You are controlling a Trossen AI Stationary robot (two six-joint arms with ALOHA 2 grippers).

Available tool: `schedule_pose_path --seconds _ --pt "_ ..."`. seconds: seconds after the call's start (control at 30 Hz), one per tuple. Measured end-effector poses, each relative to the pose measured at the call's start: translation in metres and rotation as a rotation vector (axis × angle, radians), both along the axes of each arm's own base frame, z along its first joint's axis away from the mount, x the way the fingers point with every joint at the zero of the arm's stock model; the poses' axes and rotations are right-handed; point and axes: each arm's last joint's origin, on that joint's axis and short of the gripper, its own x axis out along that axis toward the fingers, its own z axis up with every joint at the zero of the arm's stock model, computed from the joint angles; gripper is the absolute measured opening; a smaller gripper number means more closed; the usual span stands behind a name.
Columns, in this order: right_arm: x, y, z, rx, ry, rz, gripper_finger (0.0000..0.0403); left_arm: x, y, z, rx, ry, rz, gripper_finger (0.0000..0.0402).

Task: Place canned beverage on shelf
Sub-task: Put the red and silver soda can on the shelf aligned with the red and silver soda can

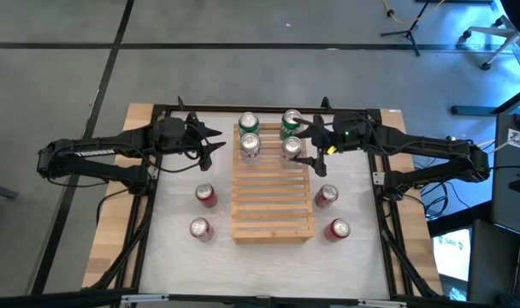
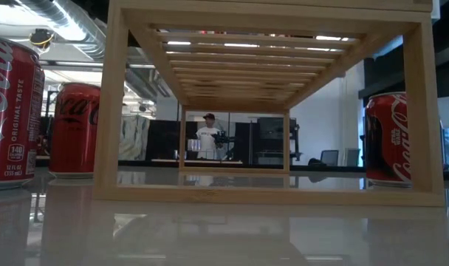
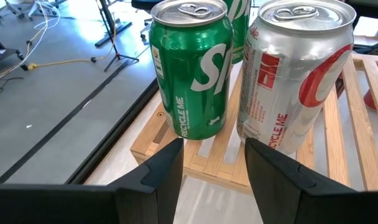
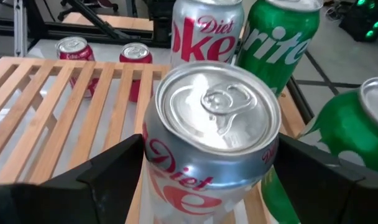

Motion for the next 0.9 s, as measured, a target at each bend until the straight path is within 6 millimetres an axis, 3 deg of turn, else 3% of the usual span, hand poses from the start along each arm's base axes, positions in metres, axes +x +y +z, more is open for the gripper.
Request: schedule_pose_path --seconds 0.9 --pt "-0.0002 -0.0024 -0.0003 -0.037 0.009 -0.081 0.0340 0.0000 0.0000 0.0000 0.000 0.000 0.000 0.0163"
